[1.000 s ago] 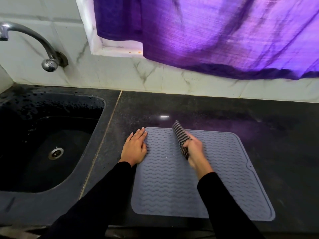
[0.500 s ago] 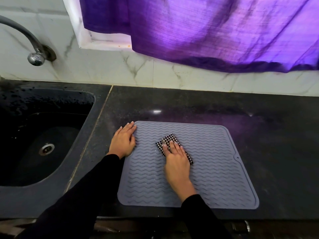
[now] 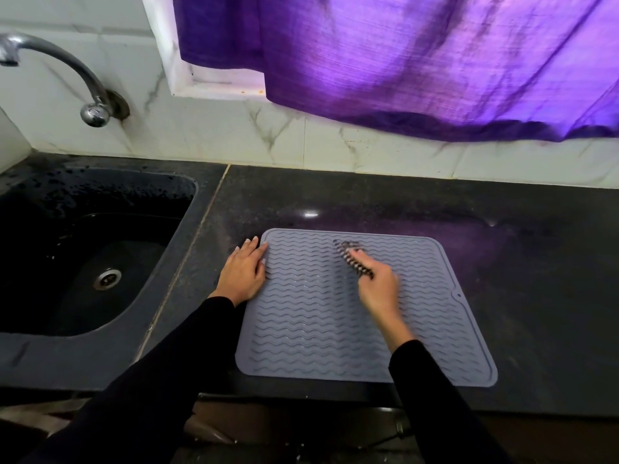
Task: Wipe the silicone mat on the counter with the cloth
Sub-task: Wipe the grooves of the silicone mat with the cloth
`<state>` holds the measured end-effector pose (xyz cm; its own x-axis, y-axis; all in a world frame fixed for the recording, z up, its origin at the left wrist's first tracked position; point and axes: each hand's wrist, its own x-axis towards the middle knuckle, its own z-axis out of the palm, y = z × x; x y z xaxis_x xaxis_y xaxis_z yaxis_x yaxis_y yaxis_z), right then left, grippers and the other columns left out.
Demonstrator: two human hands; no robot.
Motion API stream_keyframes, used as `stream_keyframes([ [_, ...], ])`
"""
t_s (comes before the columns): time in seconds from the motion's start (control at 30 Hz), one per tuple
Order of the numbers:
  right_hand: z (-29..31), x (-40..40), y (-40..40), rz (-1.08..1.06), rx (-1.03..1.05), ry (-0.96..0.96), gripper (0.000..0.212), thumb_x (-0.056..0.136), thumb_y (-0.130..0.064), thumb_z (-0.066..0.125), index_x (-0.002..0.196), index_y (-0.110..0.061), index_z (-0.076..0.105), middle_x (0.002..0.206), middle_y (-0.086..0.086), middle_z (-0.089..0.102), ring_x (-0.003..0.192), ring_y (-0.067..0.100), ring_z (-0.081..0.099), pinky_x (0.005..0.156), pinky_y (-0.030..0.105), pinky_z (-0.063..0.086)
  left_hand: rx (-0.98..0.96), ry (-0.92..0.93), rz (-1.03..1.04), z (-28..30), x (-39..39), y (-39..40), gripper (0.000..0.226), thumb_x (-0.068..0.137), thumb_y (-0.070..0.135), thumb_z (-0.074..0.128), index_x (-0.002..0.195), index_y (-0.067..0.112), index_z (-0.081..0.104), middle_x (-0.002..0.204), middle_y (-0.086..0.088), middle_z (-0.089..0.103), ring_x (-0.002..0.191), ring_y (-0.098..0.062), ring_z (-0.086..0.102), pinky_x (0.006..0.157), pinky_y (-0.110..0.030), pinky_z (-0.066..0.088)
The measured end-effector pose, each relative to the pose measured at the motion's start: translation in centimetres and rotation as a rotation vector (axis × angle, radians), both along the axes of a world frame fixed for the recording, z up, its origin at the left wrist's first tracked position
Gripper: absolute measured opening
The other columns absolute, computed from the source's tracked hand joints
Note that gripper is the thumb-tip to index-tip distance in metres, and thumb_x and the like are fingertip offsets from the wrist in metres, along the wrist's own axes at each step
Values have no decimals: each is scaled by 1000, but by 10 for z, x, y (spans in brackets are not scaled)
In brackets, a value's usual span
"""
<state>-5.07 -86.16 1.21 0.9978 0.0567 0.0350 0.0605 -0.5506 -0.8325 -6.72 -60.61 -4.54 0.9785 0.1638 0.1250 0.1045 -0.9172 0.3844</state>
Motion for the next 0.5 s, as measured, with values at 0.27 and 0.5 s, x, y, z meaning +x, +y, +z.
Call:
stream_keyframes([
  [0.27,-27,-26,13,252,-792,-237,64,91,1,42,147,-23,22,157,7,15,145,26,11,120,38,5,57,3,7,-4,0,-2,62,87,34,15,143,15,34,151,-8,31,141,-24,24,115,-37,15],
  [0.5,-24,-20,3,289,-602,-222,66,82,6,51,138,-27,43,150,1,35,140,20,30,116,31,21,55,12,14,-4,1,-3,66,85,37,11,144,16,31,152,-4,28,142,-18,22,115,-34,12],
])
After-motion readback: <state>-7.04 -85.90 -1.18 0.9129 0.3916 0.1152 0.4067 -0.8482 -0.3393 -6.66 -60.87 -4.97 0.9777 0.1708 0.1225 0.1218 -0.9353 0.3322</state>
